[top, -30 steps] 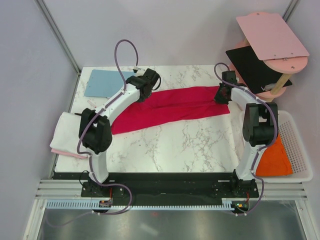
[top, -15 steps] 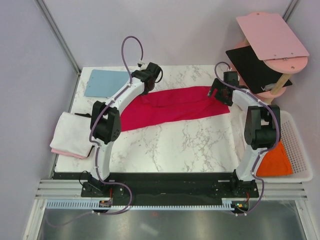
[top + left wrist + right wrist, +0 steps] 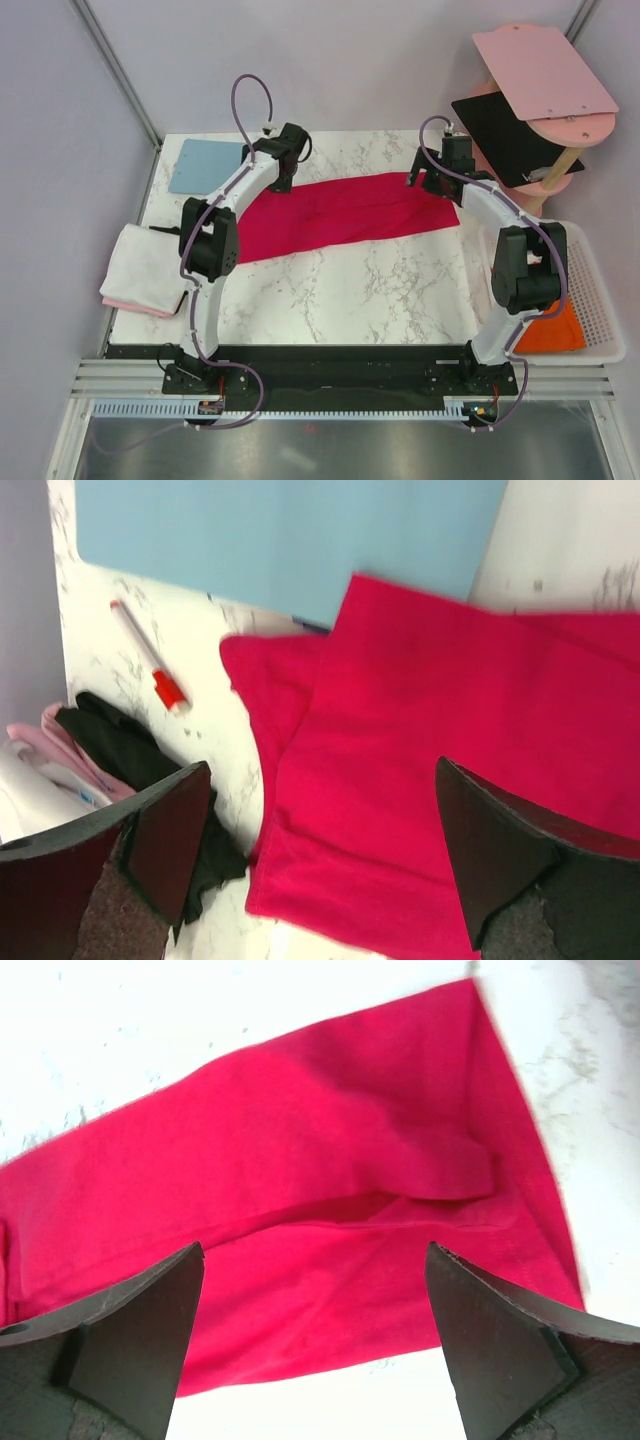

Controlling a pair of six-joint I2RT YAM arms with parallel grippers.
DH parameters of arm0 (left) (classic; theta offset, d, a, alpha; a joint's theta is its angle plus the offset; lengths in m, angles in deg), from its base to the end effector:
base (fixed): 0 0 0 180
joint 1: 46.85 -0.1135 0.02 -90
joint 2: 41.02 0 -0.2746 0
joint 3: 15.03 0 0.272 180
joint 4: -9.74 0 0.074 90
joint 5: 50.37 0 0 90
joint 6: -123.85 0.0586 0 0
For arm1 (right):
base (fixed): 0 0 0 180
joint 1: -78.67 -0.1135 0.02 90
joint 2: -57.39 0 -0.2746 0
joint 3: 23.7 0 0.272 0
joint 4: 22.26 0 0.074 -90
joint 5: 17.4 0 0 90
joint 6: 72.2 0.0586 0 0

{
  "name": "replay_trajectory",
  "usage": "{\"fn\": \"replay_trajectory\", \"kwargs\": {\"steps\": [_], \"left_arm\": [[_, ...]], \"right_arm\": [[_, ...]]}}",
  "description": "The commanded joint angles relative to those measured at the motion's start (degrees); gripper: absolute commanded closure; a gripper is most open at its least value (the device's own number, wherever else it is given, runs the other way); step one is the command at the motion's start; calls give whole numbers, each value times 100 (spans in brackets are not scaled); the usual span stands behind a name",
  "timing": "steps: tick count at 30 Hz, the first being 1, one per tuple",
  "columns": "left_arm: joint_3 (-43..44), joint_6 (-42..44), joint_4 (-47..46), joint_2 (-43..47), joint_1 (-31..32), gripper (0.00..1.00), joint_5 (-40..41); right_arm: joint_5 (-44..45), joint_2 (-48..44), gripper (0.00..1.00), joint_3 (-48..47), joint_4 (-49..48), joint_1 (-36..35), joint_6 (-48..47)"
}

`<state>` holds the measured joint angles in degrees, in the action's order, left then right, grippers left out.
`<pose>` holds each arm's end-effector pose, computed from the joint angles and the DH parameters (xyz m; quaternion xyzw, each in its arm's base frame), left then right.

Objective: Fold and stack the t-shirts
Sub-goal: Fold the other side of the tshirt into a rectangle, then rotate the tshirt 90 degrees

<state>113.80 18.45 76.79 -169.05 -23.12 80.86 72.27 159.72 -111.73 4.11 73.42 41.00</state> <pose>0.4812 -0.1694 0.2255 -0.0057 0.9188 0.2602 0.2969 0.4409 0.0409 0.2282 0.1406 0.8978 0.1051 0.4039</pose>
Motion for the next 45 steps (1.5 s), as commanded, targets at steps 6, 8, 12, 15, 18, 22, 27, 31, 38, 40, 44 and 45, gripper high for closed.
{"fn": "replay_trajectory", "kwargs": {"steps": [6,8,12,15,18,22,27,31,38,40,44,45], "left_arm": [[-1930,-657,-314,2007,343,58,-999],[-2692,-815,-717,2325,361,98,-1266],[-3654,-1079,-1010,2835,378,98,-1829],[-3971,-1167,-1027,2827,370,98,-1926],[-4077,-1220,-1036,2626,370,98,-2066],[-4033,-1264,-1053,2344,370,98,-2321],[-3919,-1308,-1027,1896,317,98,-2322],[-3656,-1308,-852,1571,203,98,-2164],[-3278,-1264,-720,1237,62,98,-1918],[-2998,-1220,-640,1053,53,98,-1882],[-2443,-1036,-473,658,44,98,-1847],[-2234,-992,-456,595,44,98,-1847]], "right_arm": [[235,533,99,-977,87,-423,-483],[454,937,100,-1268,298,-450,-579],[921,1597,100,-2138,667,-494,-694],[1097,1992,100,-2525,825,-503,-729],[1368,2335,100,-2868,1001,-503,-738],[1581,2704,100,-3123,1229,-485,-782],[1844,2924,100,-3185,1615,-503,-712],[2107,3030,100,-3194,2047,-503,-615],[2345,2767,100,-2581,2644,-555,-588],[2415,2530,100,-2352,2829,-652,-615],[2372,2047,100,-1439,3058,-827,-606],[2389,1828,100,-1271,3136,-932,-598]]}}
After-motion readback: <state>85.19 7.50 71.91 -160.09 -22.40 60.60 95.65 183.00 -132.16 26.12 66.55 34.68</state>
